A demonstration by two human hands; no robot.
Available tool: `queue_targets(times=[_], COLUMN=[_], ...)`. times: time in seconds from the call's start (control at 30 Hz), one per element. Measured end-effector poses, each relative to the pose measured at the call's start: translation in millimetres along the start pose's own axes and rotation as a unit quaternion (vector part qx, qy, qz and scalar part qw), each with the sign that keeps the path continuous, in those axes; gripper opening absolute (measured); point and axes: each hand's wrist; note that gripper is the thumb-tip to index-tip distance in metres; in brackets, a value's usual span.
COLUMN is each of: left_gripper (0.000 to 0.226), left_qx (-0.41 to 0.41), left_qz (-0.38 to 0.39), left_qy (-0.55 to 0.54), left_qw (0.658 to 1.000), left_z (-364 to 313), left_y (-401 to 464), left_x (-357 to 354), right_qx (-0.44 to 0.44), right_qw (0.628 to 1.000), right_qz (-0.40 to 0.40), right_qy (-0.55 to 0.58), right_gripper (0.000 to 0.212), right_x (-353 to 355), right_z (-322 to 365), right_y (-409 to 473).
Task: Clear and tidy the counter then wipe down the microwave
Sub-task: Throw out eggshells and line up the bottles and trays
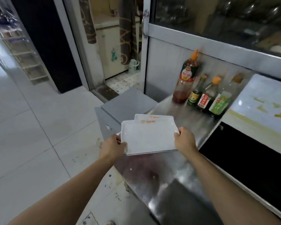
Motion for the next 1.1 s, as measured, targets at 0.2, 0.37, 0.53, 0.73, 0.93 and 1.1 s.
queue_targets(times=[0.2,0.37,0.53,0.73,0.93,1.1], left_gripper=[0.013,0.018,0.015,0.015,0.022,0.019], left_qx=[-0.061,-0.08,-0.086,-0.058,-0.055,-0.037], left_qz=[0.069,0.117,0.128,0.13,0.118,0.125], left_qy=[0.066,0.098,0.104,0.146,0.152,0.117], left_qw=[0.993,0.985,0.983,0.979,0.98,0.984], left_z=[-16,-24,-27,-26,-22,-12], left_y=[75,113,141,157,164,169], left_x=[7,-7,-26,-39,-47,-54], right_qx=[-0.085,-0.149,-0.166,-0.138,-0.112,-0.098], right_qw=[0.994,0.985,0.983,0.988,0.991,0.993], right_qz=[-0.065,-0.082,-0.071,-0.061,-0.062,-0.064], right_qy=[0.012,0.02,-0.014,-0.033,-0.034,0.002], right_gripper=[0.01,0.016,0.02,0.018,0.013,0.011], right_x=[-18,-29,-40,-57,-66,-68], right_z=[8,0,-16,-27,-33,-40], right_y=[32,59,87,108,114,112])
Point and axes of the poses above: each hand's wrist, its own y-axis towards the middle knuckle, its own x-axis out of the back of the hand, z = x × y, and after that the axes turned 4 degrees about z, right-handed
